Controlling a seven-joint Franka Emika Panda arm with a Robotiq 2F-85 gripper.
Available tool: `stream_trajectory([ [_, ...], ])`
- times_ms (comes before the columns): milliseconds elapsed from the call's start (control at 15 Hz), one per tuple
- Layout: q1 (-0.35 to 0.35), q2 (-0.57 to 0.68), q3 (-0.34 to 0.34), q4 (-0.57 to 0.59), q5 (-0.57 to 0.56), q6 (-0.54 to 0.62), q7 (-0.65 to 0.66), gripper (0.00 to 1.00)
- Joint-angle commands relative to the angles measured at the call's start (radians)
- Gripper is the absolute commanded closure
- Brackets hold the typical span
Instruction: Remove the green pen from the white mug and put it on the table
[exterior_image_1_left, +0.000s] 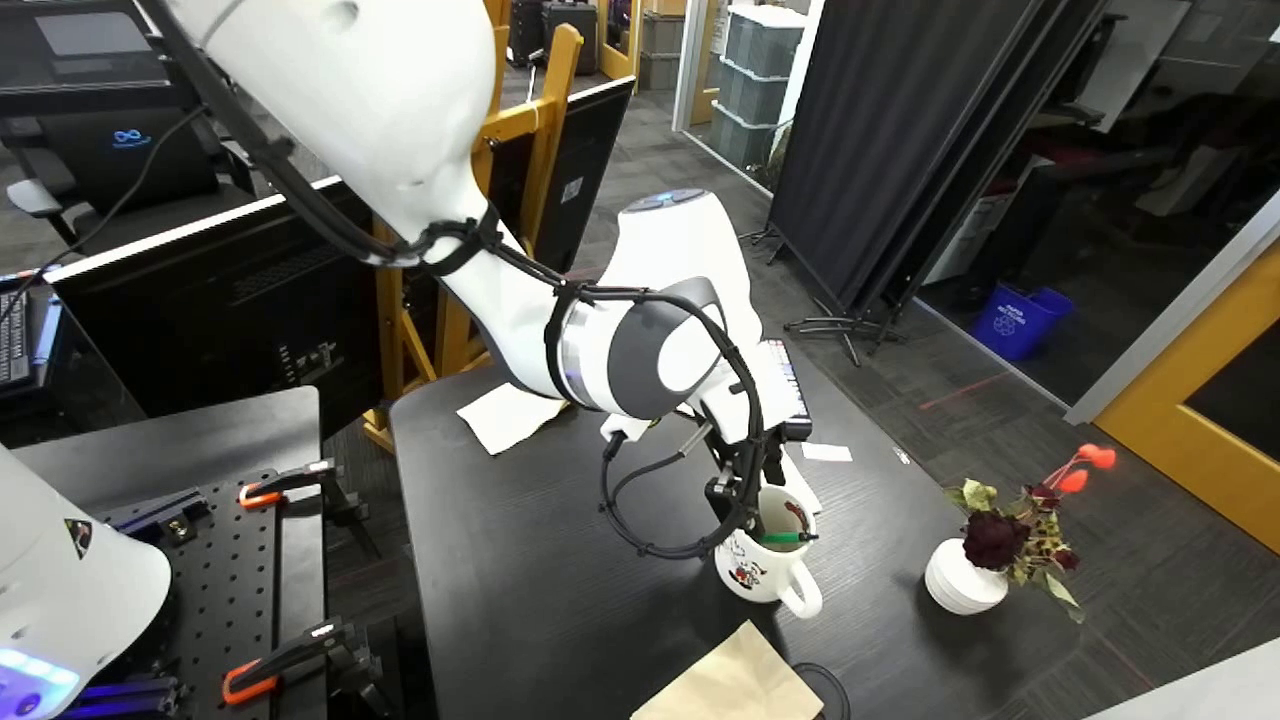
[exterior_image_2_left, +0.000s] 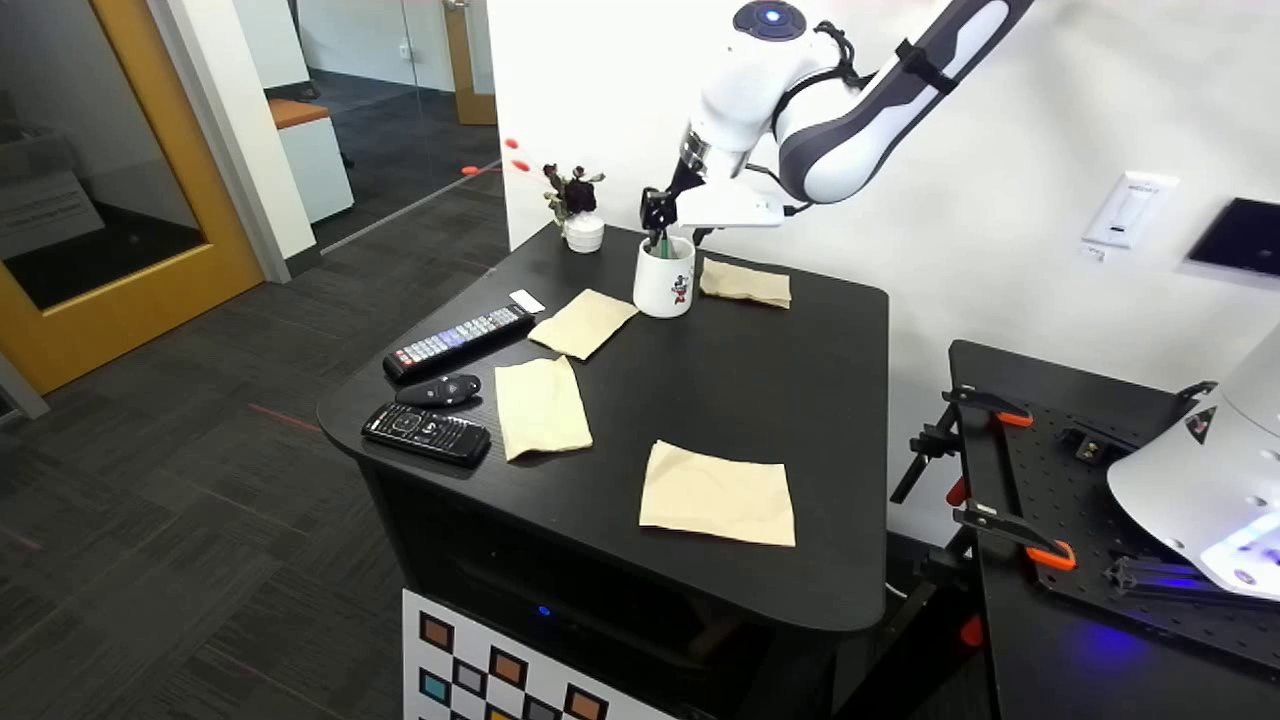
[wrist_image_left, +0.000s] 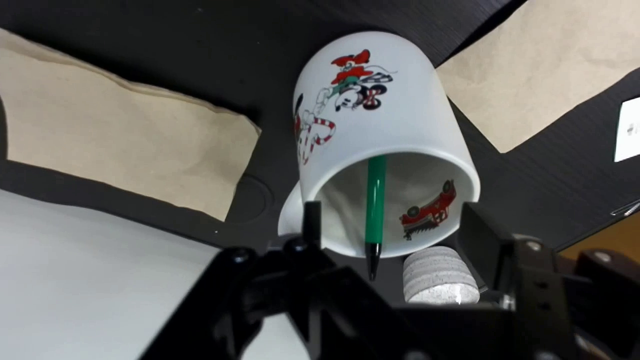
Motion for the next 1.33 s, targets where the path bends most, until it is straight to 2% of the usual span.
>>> stream_trajectory([
  [0,-0.042,0.025,0.039,0.033,0.044,0.023,-0.062,0.46],
  [133,-0.054,0.028,0.052,0.042,0.057,0.019,-0.08,0.5],
  [267,-0.062,0.033,0.061,0.051,0.062,0.017,-0.083,0.47],
  [400,-0.074,0.04,0.072,0.058,0.071,0.015,-0.098,0.49],
  [467,0.004,0.044,-0.008,0.053,0.171,0.036,-0.17,0.51],
  [933,0.094,0.081,-0.101,0.068,0.502,0.033,-0.453,0.58],
  [1267,0.139,0.115,-0.144,0.096,0.635,0.027,-0.564,0.56],
])
